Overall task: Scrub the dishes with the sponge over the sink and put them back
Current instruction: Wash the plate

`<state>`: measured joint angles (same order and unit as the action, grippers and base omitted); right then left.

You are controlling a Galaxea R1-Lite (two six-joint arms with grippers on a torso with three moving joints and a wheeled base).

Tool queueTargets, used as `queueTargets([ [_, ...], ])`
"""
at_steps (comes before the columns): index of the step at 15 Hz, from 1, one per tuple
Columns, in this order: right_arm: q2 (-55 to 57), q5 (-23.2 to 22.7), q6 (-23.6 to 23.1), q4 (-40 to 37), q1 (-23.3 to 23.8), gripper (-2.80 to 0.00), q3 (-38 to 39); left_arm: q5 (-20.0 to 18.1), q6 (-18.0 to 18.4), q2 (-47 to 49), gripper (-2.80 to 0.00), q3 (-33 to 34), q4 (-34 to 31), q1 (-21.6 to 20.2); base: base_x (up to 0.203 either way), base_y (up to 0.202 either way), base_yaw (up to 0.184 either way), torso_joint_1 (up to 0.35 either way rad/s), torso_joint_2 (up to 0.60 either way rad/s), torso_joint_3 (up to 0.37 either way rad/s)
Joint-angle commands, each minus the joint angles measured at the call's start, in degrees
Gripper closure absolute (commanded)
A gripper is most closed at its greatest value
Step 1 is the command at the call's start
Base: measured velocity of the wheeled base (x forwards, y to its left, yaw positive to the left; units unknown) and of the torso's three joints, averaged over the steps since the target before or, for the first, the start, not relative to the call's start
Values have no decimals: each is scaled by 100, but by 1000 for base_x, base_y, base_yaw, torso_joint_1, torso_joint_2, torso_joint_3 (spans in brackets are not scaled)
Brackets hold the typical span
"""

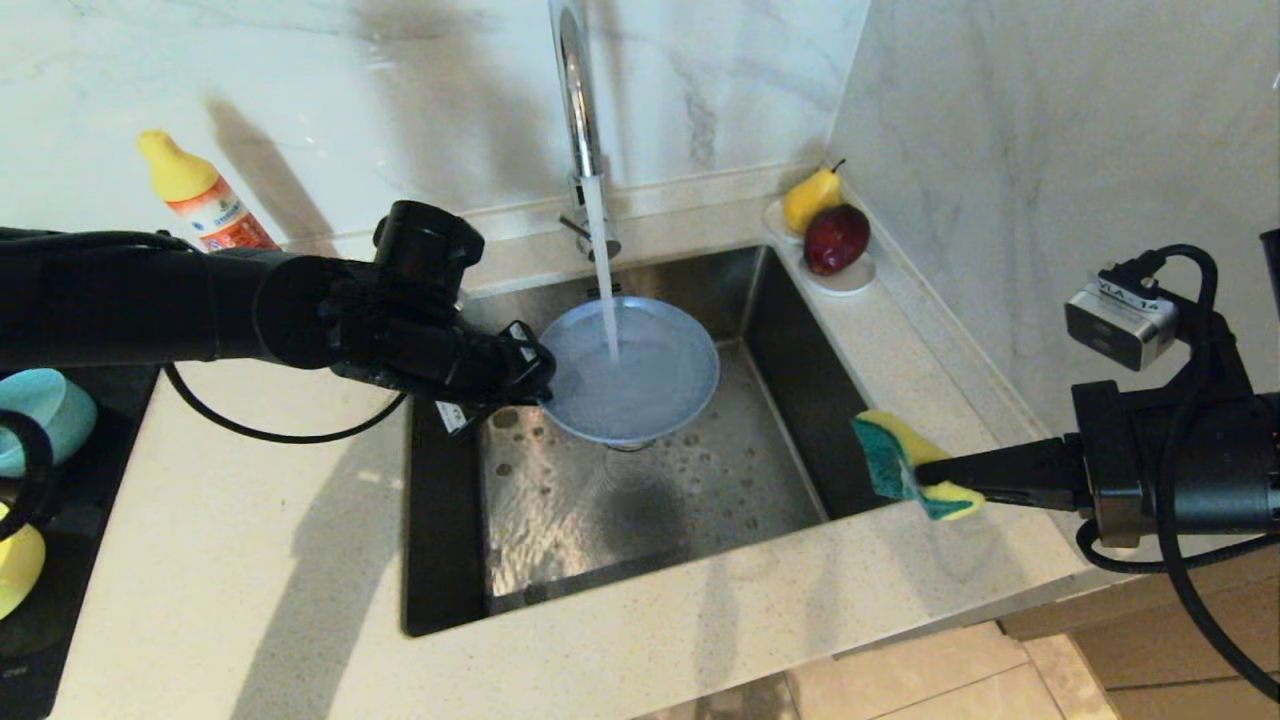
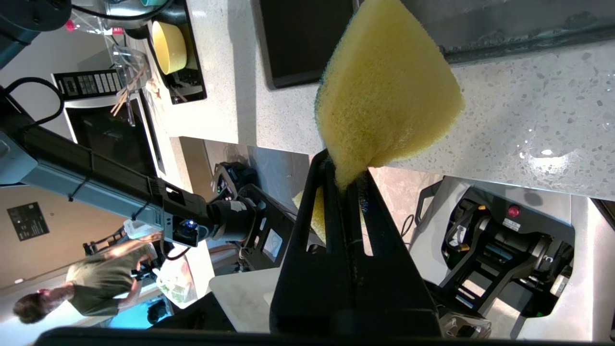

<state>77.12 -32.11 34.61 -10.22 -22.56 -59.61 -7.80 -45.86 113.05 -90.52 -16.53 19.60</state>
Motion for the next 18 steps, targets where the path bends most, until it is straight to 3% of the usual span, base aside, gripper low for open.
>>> queueTargets([
  [1, -13, -20, 26, -15, -2, 0, 2, -15, -35, 133, 0, -75, 1, 205, 0, 0, 0, 0, 0, 0],
  [5, -56, -15, 20, -7, -2, 0, 37, 64, -90, 96, 0, 23, 148, 292, 0, 0, 0, 0, 0, 0],
  [8, -74, -14, 20, -7, -2, 0, 81, 775, -2, -210, 0, 205, 136, 114, 0, 0, 0, 0, 0, 0],
  [15, -294, -23, 37, -7, -11, 0, 292, 2237, 1272, -1347, 0, 741, 195, -212, 0, 0, 0, 0, 0, 0],
  [18, -321, -14, 45, -7, -11, 0, 363, 2766, 2035, -1782, 0, 1343, 1016, -430, 0, 0, 0, 0, 0, 0],
])
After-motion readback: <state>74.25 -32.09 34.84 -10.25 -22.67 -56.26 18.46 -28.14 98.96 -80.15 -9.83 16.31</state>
